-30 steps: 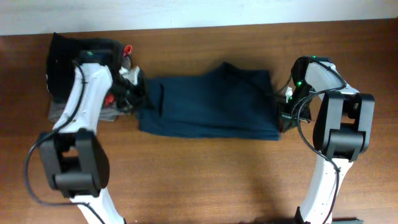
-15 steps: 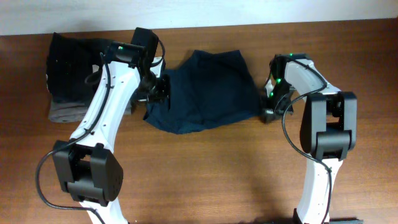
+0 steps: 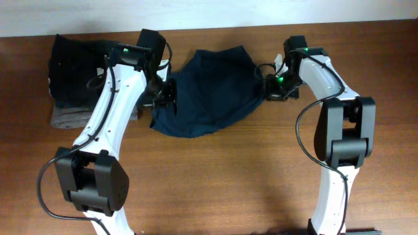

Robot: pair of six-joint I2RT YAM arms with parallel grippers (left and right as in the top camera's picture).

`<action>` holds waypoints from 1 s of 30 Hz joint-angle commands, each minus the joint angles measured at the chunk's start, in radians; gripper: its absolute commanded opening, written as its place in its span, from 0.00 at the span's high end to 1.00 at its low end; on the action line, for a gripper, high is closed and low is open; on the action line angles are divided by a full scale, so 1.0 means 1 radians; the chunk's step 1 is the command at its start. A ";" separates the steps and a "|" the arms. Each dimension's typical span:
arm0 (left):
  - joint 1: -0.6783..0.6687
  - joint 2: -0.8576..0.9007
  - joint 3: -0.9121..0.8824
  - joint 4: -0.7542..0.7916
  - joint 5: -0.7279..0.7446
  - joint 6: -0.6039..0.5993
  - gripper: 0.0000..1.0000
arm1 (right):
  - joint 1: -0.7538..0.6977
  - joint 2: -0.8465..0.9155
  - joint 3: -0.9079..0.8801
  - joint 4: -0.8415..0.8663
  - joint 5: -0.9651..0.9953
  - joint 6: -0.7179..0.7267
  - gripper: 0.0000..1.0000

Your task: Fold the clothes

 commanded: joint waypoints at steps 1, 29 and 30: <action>0.028 -0.004 0.006 -0.007 -0.015 -0.010 1.00 | -0.057 -0.035 0.121 -0.060 0.063 -0.057 0.92; 0.156 -0.004 0.007 0.011 0.046 -0.017 1.00 | 0.132 0.129 0.014 -0.179 0.145 0.159 0.96; 0.164 -0.004 0.007 0.018 0.046 -0.017 1.00 | 0.150 0.129 -0.029 -0.197 0.141 0.159 0.96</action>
